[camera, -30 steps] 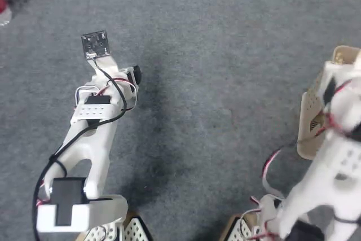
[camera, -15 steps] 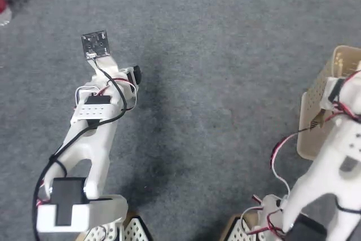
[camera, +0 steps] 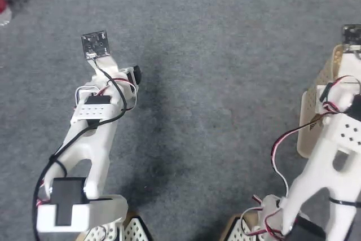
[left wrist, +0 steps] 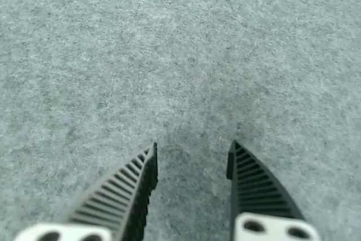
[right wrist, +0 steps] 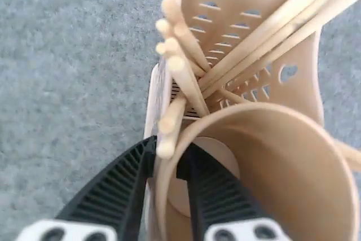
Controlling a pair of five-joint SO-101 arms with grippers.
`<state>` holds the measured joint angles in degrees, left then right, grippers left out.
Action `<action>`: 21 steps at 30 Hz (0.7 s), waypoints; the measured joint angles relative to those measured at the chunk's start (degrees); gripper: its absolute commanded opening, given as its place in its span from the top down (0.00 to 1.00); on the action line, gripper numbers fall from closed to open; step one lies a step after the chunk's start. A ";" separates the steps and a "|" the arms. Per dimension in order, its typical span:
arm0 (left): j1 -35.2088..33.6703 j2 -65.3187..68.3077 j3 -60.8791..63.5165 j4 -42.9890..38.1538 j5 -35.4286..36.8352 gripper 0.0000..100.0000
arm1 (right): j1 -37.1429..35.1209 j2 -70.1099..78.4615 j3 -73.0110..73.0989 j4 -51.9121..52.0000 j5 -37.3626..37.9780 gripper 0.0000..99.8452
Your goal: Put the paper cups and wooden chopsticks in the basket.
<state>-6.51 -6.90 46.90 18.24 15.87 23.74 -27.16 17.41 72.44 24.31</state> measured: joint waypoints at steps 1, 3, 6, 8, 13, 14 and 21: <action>0.00 0.00 0.00 0.00 0.00 0.80 | -0.53 0.00 0.00 0.00 1.23 0.99; 0.00 0.00 0.00 0.00 0.00 0.80 | -2.64 0.00 0.00 -0.09 4.22 0.99; 0.00 0.00 0.00 0.00 0.00 0.80 | -7.65 -0.97 0.26 -2.29 10.90 0.99; 0.00 0.00 0.00 0.00 0.00 0.80 | -12.04 -1.93 1.32 -5.01 16.44 0.99; 0.00 0.00 0.00 0.00 0.00 0.80 | -25.85 -3.96 3.78 -10.02 29.54 0.99; 0.00 0.00 0.00 0.00 0.00 0.80 | -28.04 -3.96 3.78 -10.02 31.03 0.99; 0.00 0.00 0.00 0.00 0.00 0.80 | -34.64 -4.84 3.78 -8.09 31.82 0.99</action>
<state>-6.51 -6.90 46.90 18.24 15.87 -10.90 -32.00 21.19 64.35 56.13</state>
